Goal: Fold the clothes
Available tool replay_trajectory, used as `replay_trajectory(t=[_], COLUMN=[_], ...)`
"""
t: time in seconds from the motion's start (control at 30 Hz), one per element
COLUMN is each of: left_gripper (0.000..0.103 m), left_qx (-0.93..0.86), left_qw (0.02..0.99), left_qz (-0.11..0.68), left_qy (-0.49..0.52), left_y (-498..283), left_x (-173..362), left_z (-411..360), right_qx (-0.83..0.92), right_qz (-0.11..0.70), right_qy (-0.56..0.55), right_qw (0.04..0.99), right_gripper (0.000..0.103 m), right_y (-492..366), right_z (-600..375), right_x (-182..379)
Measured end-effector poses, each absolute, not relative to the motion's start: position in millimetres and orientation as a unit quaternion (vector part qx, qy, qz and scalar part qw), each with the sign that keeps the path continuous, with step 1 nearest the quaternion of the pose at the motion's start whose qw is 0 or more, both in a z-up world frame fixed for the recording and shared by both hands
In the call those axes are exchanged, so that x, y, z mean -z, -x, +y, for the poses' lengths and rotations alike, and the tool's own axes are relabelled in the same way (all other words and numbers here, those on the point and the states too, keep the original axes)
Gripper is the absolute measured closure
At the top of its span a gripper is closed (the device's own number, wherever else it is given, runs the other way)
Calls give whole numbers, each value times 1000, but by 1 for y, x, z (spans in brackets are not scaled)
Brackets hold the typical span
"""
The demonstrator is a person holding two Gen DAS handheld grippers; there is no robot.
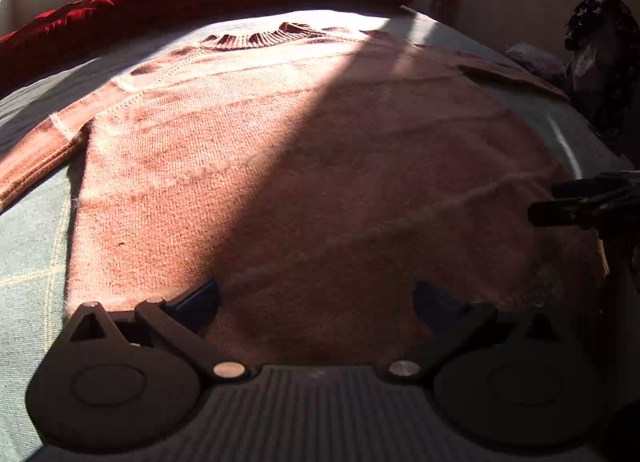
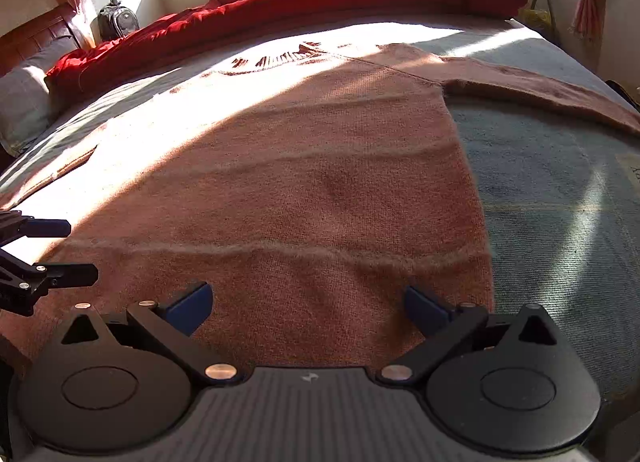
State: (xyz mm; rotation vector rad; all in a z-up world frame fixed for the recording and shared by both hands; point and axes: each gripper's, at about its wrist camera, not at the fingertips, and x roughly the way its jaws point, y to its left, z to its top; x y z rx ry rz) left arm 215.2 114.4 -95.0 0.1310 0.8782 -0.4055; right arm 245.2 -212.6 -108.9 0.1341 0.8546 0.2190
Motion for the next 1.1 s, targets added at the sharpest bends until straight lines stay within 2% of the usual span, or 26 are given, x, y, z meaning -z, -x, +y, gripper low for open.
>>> replay_trajectory(t=[0.17,0.3,0.5,0.87,1.1], left_gripper=[1,1,1,1,1], left_qx=[175,161,143,129,135], left_qw=[896,897,899,903,903], left_qz=[399,405,409,408,407], left_qy=[-84,-75,-65,-44,-34], left_y=[-181,-178,-180,-184,-182], left_x=[97,94,94,96,96], left_z=[119,120,119,121,127], right_qx=[-115,-163,-209,-187,-159], right_qz=[404,374,418,382,423], right_qy=[-74,-132,-187,-250,-284], right_qw=[904,903,864,870,845], right_gripper=[0,0,0,0,0], right_y=[-241,-247,-259,-247,-256], right_z=[-215,-217,-215,-268,-285], right_x=[106,90,109,96,118])
